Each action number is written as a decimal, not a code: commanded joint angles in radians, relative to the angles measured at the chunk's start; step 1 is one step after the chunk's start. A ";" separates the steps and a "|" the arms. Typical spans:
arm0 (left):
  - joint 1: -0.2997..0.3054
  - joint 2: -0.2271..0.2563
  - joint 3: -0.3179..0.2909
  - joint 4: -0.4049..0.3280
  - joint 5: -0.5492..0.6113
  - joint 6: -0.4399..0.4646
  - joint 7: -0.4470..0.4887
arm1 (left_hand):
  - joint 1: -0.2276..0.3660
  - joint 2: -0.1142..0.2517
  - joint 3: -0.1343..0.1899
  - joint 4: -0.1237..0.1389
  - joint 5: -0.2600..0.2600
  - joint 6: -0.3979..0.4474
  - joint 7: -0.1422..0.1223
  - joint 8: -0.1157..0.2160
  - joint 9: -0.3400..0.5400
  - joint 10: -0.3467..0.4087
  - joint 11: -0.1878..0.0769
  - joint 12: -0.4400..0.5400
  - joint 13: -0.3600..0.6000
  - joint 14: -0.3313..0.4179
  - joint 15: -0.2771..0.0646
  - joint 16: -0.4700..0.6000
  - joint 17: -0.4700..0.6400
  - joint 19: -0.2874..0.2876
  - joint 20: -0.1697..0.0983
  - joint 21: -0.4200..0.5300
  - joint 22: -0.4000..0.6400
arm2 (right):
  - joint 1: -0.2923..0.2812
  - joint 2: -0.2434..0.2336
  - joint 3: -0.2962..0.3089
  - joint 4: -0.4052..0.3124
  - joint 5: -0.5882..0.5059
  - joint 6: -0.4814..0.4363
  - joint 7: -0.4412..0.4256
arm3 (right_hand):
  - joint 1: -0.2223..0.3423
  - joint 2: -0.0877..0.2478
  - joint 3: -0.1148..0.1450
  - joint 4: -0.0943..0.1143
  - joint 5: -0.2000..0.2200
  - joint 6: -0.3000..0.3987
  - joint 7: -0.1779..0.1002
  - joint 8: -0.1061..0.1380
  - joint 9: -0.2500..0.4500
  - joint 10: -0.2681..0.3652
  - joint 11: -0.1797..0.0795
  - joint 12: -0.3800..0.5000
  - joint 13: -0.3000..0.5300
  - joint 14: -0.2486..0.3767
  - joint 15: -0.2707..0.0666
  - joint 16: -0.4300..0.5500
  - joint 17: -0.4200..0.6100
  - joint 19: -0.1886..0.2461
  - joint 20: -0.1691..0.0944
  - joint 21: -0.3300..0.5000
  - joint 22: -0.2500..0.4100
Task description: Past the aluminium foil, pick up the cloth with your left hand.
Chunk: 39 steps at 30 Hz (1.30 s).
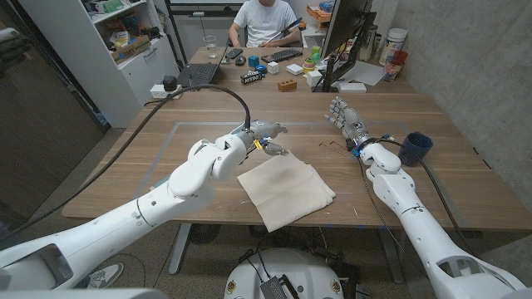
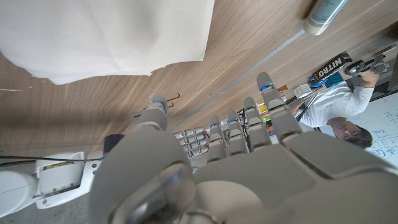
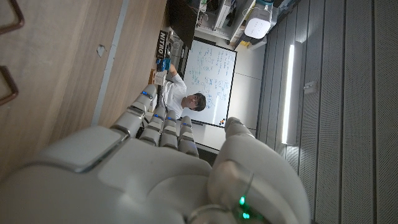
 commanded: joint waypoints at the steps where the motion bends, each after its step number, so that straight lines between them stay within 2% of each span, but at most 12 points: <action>1: 0.026 -0.060 0.008 0.015 0.109 -0.057 -0.083 | 0.001 -0.012 -0.008 0.002 0.002 0.016 -0.004 0.001 0.003 0.005 -0.001 0.005 0.003 0.010 0.003 0.005 0.002 0.015 0.000 0.011 0.002 | 0.021 0.011 -0.007 0.029 -0.003 0.004 0.012 | -0.010 -0.001 0.006 -0.007 0.003 0.005 -0.006 0.002 0.000 0.006 -0.001 0.003 0.001 0.012 0.002 0.004 -0.001 -0.007 0.003 0.001 0.006; 6: 0.039 -0.086 0.031 0.026 0.206 -0.069 -0.112 | 0.004 -0.016 -0.011 0.001 0.002 0.018 -0.007 0.000 0.004 0.006 -0.005 0.006 0.004 0.003 0.002 0.000 0.003 0.023 0.001 0.011 0.001 | 0.029 0.016 -0.009 0.041 -0.005 0.000 0.013 | -0.010 0.000 0.006 -0.007 0.003 0.006 -0.007 0.002 0.000 0.006 0.000 0.003 0.001 0.012 0.003 0.004 -0.002 -0.006 0.002 0.002 0.006; 8: 0.046 -0.093 0.057 0.038 0.314 -0.079 -0.105 | 0.006 -0.017 -0.011 0.001 0.002 0.019 -0.008 0.001 0.004 0.006 -0.005 0.006 0.005 0.002 0.000 -0.001 0.003 0.025 0.001 0.011 0.000 | 0.031 0.017 -0.009 0.043 -0.005 -0.001 0.013 | -0.011 0.000 0.006 -0.008 0.003 0.005 -0.007 0.001 0.000 0.006 0.000 0.003 0.001 0.015 0.003 0.005 -0.003 -0.001 0.001 0.004 0.006; 10: 0.061 -0.098 0.051 0.043 0.335 -0.101 -0.089 | 0.008 -0.017 -0.012 0.001 0.003 0.023 -0.009 0.002 0.004 0.006 -0.009 0.007 0.005 0.000 0.000 -0.002 0.003 0.026 0.001 0.010 0.000 | 0.033 0.018 -0.008 0.046 -0.005 0.001 0.016 | -0.011 0.000 0.006 -0.008 0.004 0.005 -0.007 0.001 -0.001 0.007 0.000 0.003 0.001 0.016 0.003 0.005 -0.004 0.004 0.000 0.006 0.006; 12: 0.070 -0.109 0.074 0.058 0.450 -0.116 -0.090 | 0.010 -0.018 -0.012 0.001 0.003 0.026 -0.008 0.002 0.004 0.008 -0.010 0.008 0.006 0.001 -0.001 -0.002 0.003 0.027 0.001 0.009 -0.001 | 0.034 0.019 -0.007 0.048 -0.006 0.004 0.016 | -0.012 0.000 0.006 -0.008 0.004 0.005 -0.007 0.001 -0.001 0.007 0.000 0.003 0.001 0.016 0.004 0.006 -0.004 0.005 -0.001 0.007 0.006; 13: 0.076 -0.114 0.072 0.065 0.467 -0.129 -0.084 | 0.011 -0.018 -0.012 0.001 0.003 0.029 -0.008 0.003 0.004 0.009 -0.012 0.008 0.006 0.001 -0.001 -0.002 0.003 0.028 0.001 0.009 -0.001 | 0.035 0.020 -0.007 0.048 -0.006 0.005 0.015 | -0.012 0.001 0.006 -0.008 0.004 0.005 -0.006 0.001 -0.001 0.007 0.000 0.003 0.001 0.016 0.004 0.006 -0.004 0.005 -0.001 0.007 0.006; 21: 0.111 -0.168 0.042 0.104 0.452 -0.192 -0.101 | 0.016 -0.017 -0.013 0.003 0.004 0.034 -0.013 0.004 0.004 0.017 -0.013 0.011 0.008 0.005 -0.005 -0.002 0.004 0.031 0.002 0.006 -0.003 | 0.035 0.020 -0.005 0.050 -0.005 0.002 0.020 | -0.012 0.001 0.007 -0.009 0.004 0.005 -0.006 0.001 -0.001 0.007 0.002 0.003 0.000 0.017 0.004 0.006 -0.006 0.007 -0.001 0.007 0.006; 24: 0.126 -0.178 0.035 0.114 0.460 -0.198 -0.070 | 0.017 -0.017 -0.014 0.003 0.004 0.035 -0.013 0.003 0.005 0.018 -0.013 0.012 0.009 0.004 -0.005 -0.003 0.004 0.032 0.002 0.005 -0.003 | 0.033 0.020 -0.004 0.048 -0.006 -0.001 0.018 | -0.013 0.003 0.007 -0.009 0.004 0.005 -0.007 0.001 -0.001 0.007 0.002 0.002 0.000 0.018 0.003 0.006 -0.006 0.007 -0.001 0.007 0.006; 32: 0.149 -0.217 0.012 0.126 0.424 -0.192 -0.049 | 0.019 -0.017 -0.016 0.005 0.004 0.037 -0.011 0.002 0.005 0.017 -0.013 0.012 0.011 0.007 -0.004 -0.003 0.005 0.032 0.002 0.001 -0.004 | 0.031 0.016 -0.003 0.049 -0.005 0.000 0.027 | -0.014 0.003 0.007 -0.010 0.004 0.006 -0.007 0.001 -0.001 0.008 0.002 0.002 0.000 0.017 0.002 0.006 -0.007 0.007 -0.001 0.007 0.006; 39: 0.158 -0.256 0.018 0.152 0.392 -0.169 -0.029 | 0.020 -0.017 -0.018 0.007 0.004 0.038 -0.009 0.001 0.005 0.018 -0.011 0.013 0.012 0.006 -0.002 -0.004 0.006 0.033 0.002 -0.002 -0.005 | 0.031 0.018 -0.001 0.053 -0.003 -0.001 0.029 | -0.016 0.004 0.007 -0.010 0.004 0.006 -0.008 0.001 -0.001 0.009 0.002 0.002 0.000 0.019 0.002 0.006 -0.008 0.007 -0.001 0.007 0.006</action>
